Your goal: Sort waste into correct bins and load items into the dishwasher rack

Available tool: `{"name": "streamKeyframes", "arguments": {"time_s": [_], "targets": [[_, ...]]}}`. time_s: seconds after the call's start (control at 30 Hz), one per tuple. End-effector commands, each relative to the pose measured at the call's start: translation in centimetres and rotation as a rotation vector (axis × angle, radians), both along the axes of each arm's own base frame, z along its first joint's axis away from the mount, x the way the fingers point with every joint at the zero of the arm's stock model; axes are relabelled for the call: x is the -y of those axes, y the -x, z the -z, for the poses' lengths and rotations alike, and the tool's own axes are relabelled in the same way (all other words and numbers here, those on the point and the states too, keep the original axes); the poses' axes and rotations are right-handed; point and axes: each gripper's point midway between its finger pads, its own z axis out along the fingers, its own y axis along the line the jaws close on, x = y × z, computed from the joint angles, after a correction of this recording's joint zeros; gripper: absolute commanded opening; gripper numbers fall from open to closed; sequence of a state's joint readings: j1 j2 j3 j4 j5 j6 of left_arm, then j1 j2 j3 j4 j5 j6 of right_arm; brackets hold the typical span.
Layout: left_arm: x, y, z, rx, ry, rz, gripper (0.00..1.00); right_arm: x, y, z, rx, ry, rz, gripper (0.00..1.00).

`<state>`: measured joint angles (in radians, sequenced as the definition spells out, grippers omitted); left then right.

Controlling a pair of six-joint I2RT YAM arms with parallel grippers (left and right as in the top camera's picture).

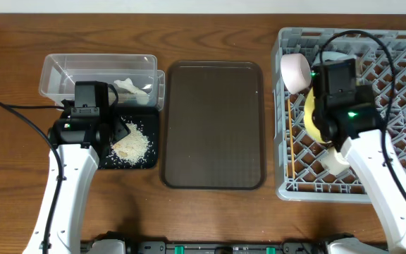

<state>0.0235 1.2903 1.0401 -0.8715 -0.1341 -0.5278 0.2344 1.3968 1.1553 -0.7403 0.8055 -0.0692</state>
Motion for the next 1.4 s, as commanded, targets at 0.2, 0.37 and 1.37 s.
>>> {"name": "streamKeyframes", "arguments": {"time_s": [0.2,0.37,1.37], "targets": [[-0.1,-0.2,-0.3,0.008,-0.008,0.016,0.71,-4.9,-0.7,2.9,0.030,-0.398,-0.042,0.45],[2.0,-1.4,-0.6,0.033,0.005,0.228,0.70,-4.5,-0.5,2.5,0.077,-0.551,0.012,0.59],[6.2,6.8,-6.1,0.326,-0.016,0.520,0.71,-3.4,9.6,2.9,0.201,-0.854,-0.107,0.99]]}}
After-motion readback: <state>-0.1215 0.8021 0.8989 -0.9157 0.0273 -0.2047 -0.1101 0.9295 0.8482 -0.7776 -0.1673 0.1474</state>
